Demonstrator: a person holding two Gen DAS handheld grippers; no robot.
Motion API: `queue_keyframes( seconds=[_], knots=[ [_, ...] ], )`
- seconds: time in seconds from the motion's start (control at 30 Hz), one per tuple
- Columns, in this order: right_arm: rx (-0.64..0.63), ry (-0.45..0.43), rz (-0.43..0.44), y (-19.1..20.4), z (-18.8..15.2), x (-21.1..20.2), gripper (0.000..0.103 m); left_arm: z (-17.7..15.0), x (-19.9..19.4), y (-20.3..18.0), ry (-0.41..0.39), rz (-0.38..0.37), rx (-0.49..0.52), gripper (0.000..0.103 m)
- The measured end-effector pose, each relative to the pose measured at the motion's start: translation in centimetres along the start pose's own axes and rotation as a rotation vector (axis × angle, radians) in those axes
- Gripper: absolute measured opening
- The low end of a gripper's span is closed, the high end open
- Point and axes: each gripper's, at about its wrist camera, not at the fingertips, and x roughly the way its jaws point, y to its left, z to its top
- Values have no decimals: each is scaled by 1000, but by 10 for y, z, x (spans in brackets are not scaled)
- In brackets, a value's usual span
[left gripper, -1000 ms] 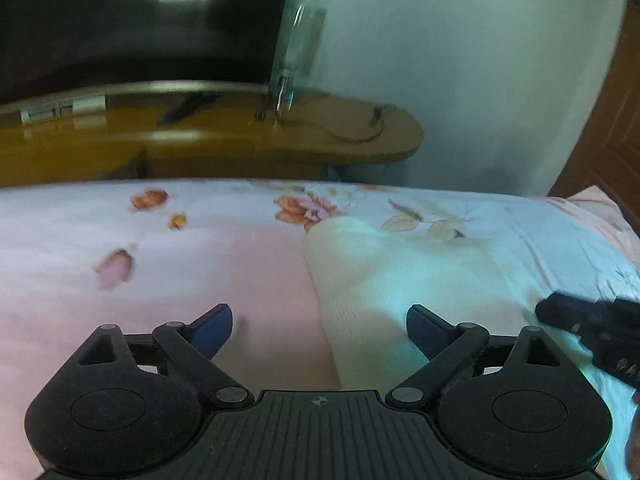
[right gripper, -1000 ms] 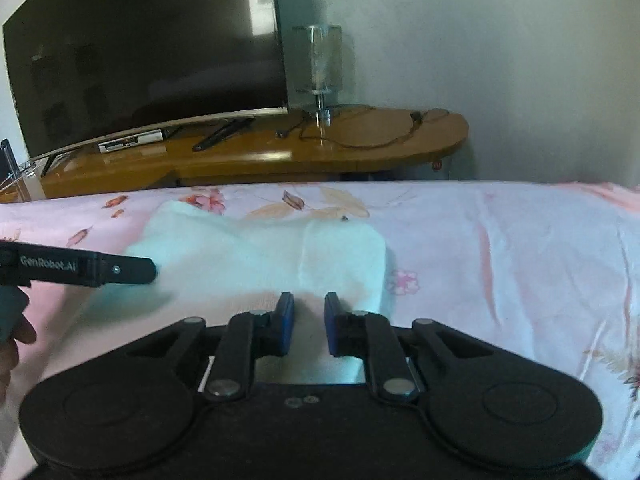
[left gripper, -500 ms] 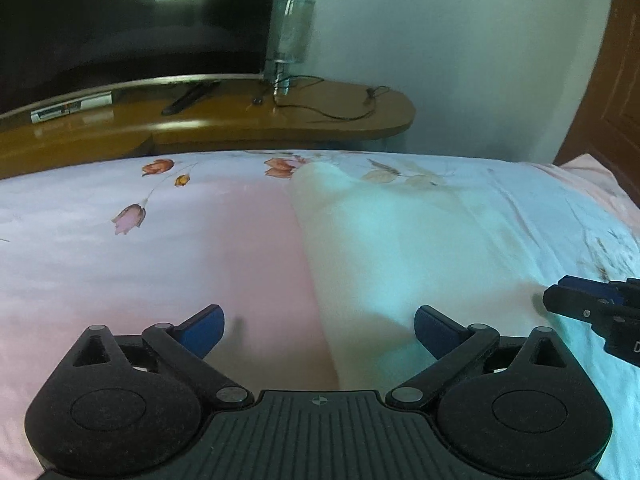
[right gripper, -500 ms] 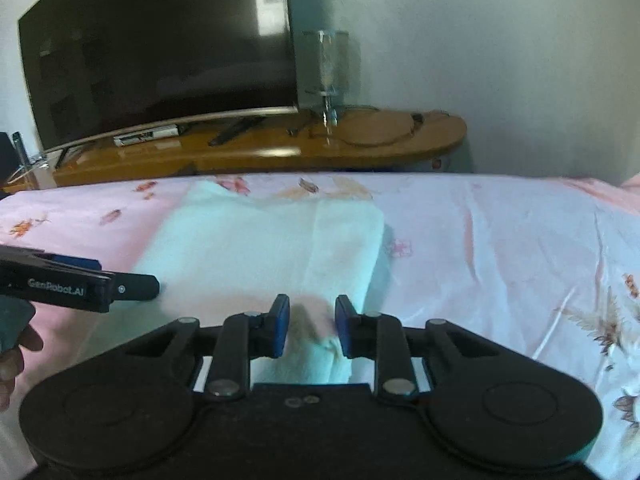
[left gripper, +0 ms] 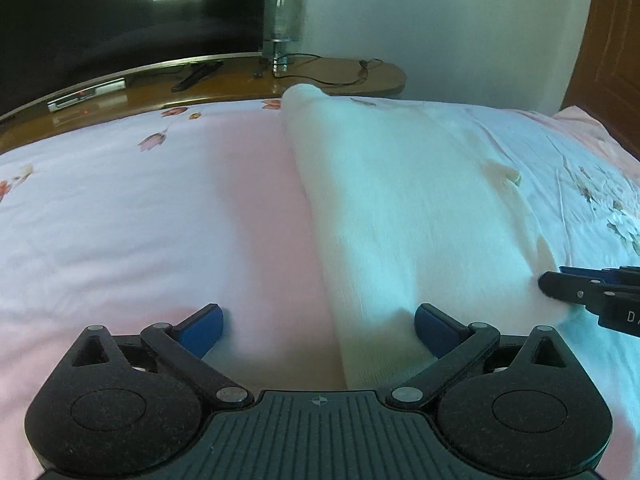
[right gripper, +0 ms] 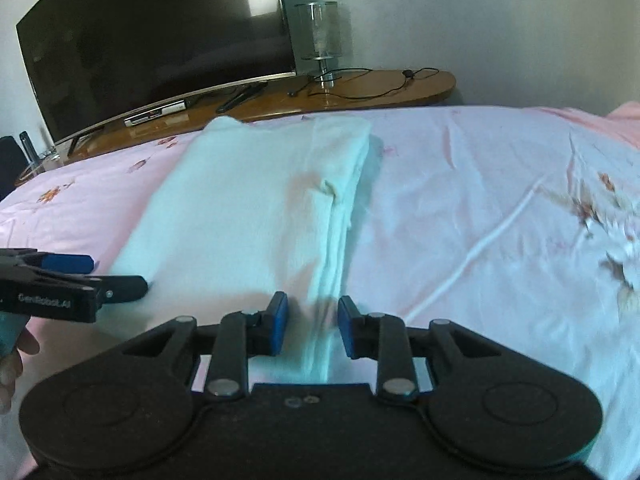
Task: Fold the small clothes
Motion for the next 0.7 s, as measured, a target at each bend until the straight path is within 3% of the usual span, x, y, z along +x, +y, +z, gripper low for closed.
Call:
queue_keyframes(
  seconds=[0.27, 0.4, 0.47, 0.5, 0.57, 0.63, 0.7],
  knots=[
    [59, 2, -3, -7, 0, -6, 27, -11, -15, -1, 9, 13, -14, 101],
    [17, -19, 13, 4, 4, -13, 25, -15, -18, 1, 13, 0, -14, 101],
    [-13, -7, -2, 6, 2, -10, 10, -15, -21, 3, 13, 0, -17, 101],
    [7, -13, 9, 3, 3, -12, 9, -15, -24, 3, 2, 2, -17, 101],
    [39, -34, 28, -2, 5, -20, 9, -16, -23, 4, -10, 20, -7, 101],
    [52, 24, 15, -5, 3, -10, 9, -16, -12, 2, 16, 19, -7, 103],
    [70, 15, -3, -7, 4, -5, 12, -8, -11, 3, 19, 12, 1, 103]
  ],
)
